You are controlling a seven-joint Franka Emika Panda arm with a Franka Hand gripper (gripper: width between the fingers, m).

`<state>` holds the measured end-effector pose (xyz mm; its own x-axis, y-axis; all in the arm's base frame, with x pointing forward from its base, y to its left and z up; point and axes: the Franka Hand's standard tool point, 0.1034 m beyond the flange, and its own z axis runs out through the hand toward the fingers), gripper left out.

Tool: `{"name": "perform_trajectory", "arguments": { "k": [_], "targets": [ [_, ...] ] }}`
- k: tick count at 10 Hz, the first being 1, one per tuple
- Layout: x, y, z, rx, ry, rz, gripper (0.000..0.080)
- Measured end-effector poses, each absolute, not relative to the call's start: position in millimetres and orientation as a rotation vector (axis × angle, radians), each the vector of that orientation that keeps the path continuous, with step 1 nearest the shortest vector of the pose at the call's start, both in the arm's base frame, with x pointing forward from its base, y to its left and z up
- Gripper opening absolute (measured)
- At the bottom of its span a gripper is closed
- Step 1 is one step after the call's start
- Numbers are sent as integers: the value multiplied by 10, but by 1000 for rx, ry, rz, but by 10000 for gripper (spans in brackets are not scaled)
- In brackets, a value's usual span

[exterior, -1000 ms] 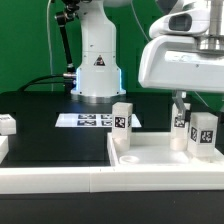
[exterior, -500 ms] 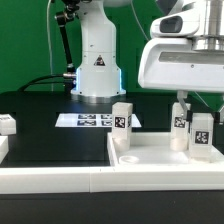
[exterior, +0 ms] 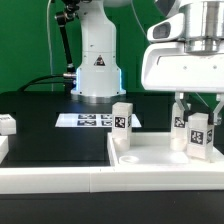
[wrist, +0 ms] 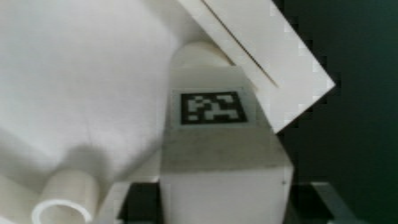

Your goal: Assemble square table

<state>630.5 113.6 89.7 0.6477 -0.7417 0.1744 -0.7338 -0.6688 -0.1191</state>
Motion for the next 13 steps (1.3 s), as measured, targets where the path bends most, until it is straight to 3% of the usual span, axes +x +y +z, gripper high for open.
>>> {"name": "perform_trajectory", "arguments": {
  "k": [5,13],
  "targets": [
    [6265,1064,881,-2290,1989,-220,293],
    [6233,1157,871,-1880,2343,-131,293]
  ]
}}
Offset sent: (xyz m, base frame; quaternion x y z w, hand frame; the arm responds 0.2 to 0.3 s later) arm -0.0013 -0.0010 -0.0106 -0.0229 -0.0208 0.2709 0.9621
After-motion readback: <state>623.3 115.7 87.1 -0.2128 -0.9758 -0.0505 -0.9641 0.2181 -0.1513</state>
